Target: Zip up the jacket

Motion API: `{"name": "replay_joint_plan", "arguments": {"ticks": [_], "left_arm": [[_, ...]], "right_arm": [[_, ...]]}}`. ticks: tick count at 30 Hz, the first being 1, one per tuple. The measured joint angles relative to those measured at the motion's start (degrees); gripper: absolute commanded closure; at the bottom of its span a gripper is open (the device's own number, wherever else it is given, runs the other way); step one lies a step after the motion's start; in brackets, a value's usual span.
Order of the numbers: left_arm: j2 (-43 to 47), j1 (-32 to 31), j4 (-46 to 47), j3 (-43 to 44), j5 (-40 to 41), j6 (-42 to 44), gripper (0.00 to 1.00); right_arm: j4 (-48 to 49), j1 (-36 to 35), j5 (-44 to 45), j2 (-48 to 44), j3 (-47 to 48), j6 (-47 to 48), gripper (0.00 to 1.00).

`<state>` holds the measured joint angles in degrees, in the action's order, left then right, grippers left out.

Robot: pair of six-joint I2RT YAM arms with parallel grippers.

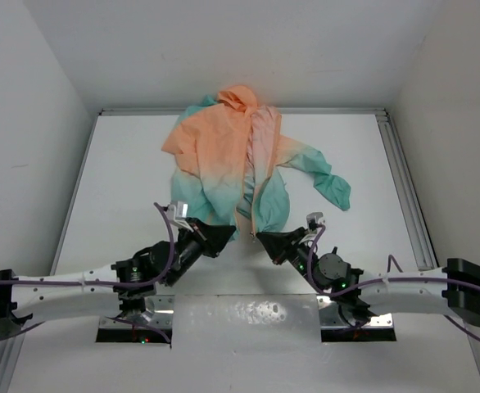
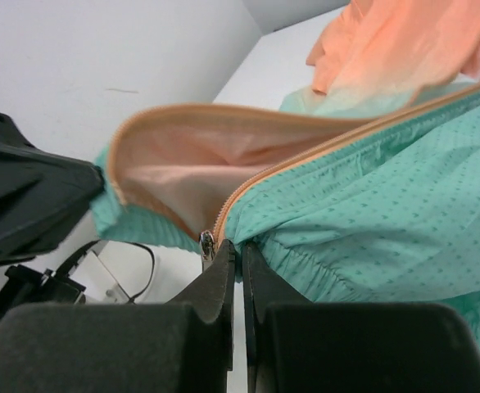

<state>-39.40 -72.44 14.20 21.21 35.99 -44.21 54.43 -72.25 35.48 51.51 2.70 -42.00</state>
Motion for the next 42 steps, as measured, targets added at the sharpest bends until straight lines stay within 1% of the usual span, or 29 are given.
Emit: {"name": "replay_joint_plan", "arguments": {"ticks": [5,11,26,42], "left_arm": [[-4.42,1.33,-1.16,1.60,-1.75,-1.88,1.00],[-6.36,3.45,-1.55,1.62,-3.43,-3.91,1.00],[-9.33,4.70,3.80,1.57,-6.95,-4.94,1.00],[-10.10,4.74,4.85,1.16,-7.23,-5.42,1.00]], "right_arm": [[4.17,-0.02,0.11,2.32,-0.02,1.97,1.00],[6.45,0.00,0.04,2.89,-0.02,3.30,1.00],[6.80,0.00,-0.09,2.84,-0.02,3.76,1.00],[6.32,-0.02,0.37,1.79,-0.02,4.50,1.00]]}}
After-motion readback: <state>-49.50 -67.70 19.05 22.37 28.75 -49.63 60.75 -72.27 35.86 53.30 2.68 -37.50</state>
